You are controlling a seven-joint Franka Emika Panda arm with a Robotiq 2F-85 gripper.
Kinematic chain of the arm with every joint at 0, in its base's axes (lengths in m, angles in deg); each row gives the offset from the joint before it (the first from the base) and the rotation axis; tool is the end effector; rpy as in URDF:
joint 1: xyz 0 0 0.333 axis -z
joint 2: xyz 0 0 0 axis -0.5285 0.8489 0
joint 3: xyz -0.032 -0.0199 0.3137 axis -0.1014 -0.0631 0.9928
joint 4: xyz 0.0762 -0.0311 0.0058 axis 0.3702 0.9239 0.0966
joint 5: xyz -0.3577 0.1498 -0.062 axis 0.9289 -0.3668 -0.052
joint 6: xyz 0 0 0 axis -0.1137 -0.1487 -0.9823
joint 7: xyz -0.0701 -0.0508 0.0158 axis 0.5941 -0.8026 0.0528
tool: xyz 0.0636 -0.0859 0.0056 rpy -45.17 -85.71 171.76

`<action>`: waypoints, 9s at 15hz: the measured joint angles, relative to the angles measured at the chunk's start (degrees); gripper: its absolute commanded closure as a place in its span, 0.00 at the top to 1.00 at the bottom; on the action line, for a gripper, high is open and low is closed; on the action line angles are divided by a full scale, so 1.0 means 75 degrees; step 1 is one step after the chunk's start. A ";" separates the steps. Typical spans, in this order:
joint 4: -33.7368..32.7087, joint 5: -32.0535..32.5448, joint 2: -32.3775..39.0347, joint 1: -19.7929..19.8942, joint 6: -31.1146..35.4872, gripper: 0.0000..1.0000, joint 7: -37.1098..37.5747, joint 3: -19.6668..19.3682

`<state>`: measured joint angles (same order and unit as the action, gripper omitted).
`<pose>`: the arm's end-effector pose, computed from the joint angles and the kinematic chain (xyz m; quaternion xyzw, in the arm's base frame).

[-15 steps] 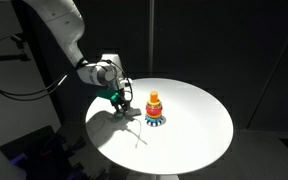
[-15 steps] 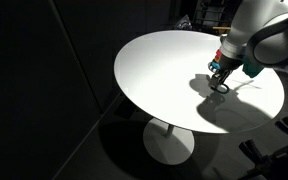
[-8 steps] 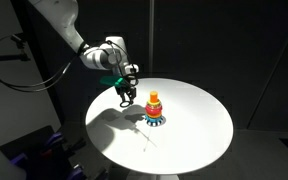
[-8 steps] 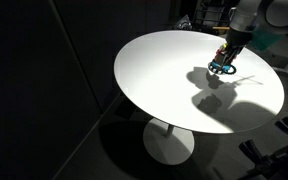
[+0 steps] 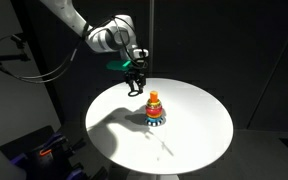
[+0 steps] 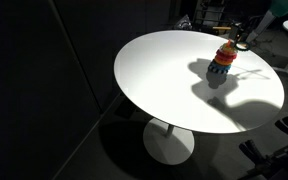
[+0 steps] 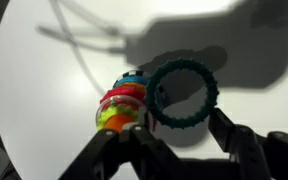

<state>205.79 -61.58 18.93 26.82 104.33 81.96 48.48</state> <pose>0.5686 -0.0049 0.3088 0.9958 0.0295 0.0200 0.0848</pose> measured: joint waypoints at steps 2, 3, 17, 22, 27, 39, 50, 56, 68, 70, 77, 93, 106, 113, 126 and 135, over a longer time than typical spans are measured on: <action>-0.0131 0.0106 -0.0016 0.0187 -0.0018 0.38 0.0003 -0.0020; -0.0186 0.0129 -0.0015 0.0272 -0.0018 0.38 0.0003 -0.0031; -0.1149 0.0130 0.0421 0.0782 0.0114 0.38 0.0003 -0.0131; -0.1467 0.0062 0.0810 0.0808 0.0371 0.38 0.0003 -0.0131; -0.1617 -0.0233 0.1093 0.0808 0.0570 0.38 -0.0023 -0.0084; -0.1598 -0.0844 0.1275 0.0844 0.0650 0.38 -0.0139 0.0059; -0.1600 -0.0844 0.1268 0.0880 0.0667 1.00 -0.0179 0.0059; -0.1600 -0.0844 0.1256 0.0880 0.0702 1.00 -0.0226 0.0077; -0.1564 -0.0919 0.0850 0.0880 0.0150 1.00 -0.0443 0.0194; -0.1557 -0.0917 0.0796 0.0880 0.0004 1.00 -0.0441 0.0157; -0.1494 -0.0846 0.0782 0.0880 -0.0113 1.00 -0.0426 -0.0065; -0.1279 -0.0361 0.0712 0.0881 -0.0113 1.00 -0.0269 -0.0389; -0.1205 -0.0146 0.0720 0.0881 -0.0094 1.00 -0.0029 -0.0470; -0.1180 -0.0112 0.0745 0.0881 -0.0090 1.00 0.0023 -0.0540; -0.1179 0.0222 0.0754 0.0881 -0.0085 1.00 0.0327 -0.0681; -0.1179 0.0247 0.0754 0.0881 -0.0084 1.00 0.0334 -0.0735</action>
<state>196.95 -59.73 24.59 33.43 103.70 84.46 42.97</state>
